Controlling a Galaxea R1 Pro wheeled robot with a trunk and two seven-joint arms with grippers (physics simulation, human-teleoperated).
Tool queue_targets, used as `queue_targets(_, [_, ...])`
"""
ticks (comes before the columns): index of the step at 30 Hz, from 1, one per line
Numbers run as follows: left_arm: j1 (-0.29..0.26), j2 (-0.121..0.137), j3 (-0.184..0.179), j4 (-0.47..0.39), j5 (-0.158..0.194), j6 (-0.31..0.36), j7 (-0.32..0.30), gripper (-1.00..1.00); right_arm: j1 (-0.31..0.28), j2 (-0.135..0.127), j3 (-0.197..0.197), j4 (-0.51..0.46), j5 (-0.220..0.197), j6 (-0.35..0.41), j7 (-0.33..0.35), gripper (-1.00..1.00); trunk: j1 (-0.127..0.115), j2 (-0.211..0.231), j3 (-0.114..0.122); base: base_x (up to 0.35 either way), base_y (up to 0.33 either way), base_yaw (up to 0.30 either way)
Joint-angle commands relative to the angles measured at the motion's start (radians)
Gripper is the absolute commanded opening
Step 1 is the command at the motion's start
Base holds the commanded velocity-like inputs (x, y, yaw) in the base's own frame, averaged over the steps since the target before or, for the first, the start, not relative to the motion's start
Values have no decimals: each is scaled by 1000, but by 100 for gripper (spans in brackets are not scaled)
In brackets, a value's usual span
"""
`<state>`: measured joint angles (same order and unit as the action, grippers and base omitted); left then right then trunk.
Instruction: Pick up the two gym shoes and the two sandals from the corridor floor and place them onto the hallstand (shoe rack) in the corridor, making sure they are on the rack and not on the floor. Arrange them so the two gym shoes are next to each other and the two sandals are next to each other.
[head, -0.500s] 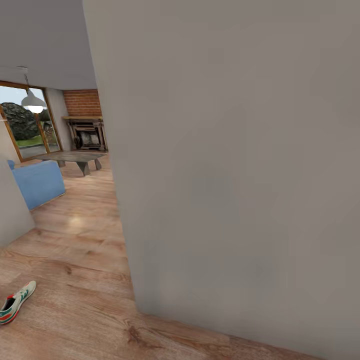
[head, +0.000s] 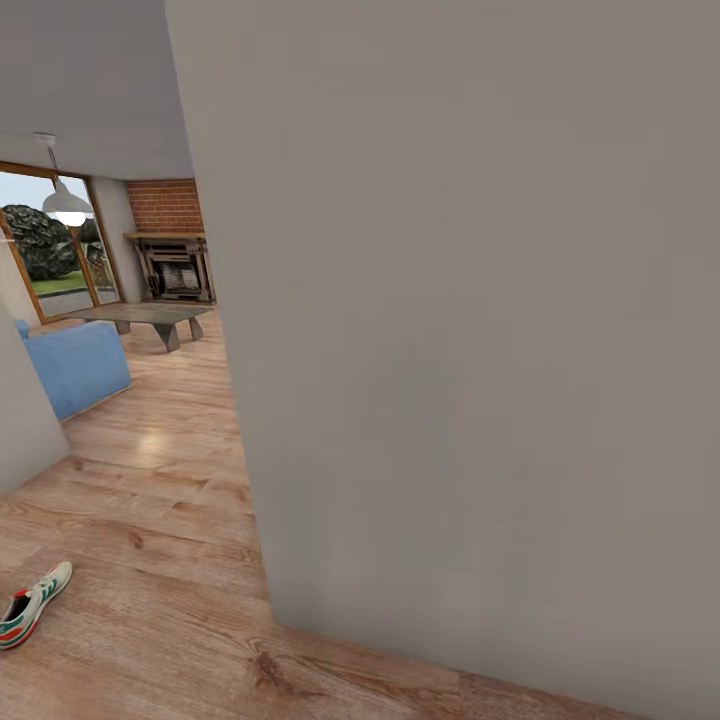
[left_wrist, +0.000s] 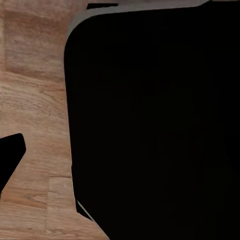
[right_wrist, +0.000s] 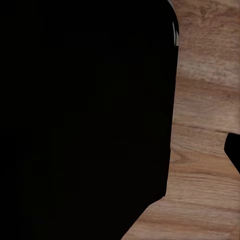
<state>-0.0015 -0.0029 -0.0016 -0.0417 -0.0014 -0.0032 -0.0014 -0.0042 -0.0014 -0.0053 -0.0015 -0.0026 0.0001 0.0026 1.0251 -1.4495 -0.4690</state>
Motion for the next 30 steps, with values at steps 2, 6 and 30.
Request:
queue_targets(2, [0,0,0,-12,0,-7,0,100,0,0,-1,0,0,0,0,100,0,0,-1,0,0,0])
queue_targets(6, [0,0,0,-35,1,-21,0,100,0,0,-2,0,0,0,0,100,0,0,-1,0,0,0])
queue_targets(30, [0,0,0,-99,0,-31,0,100,0,0,-5,-1,-1,0,0,100,0,0,-1,0,0,0])
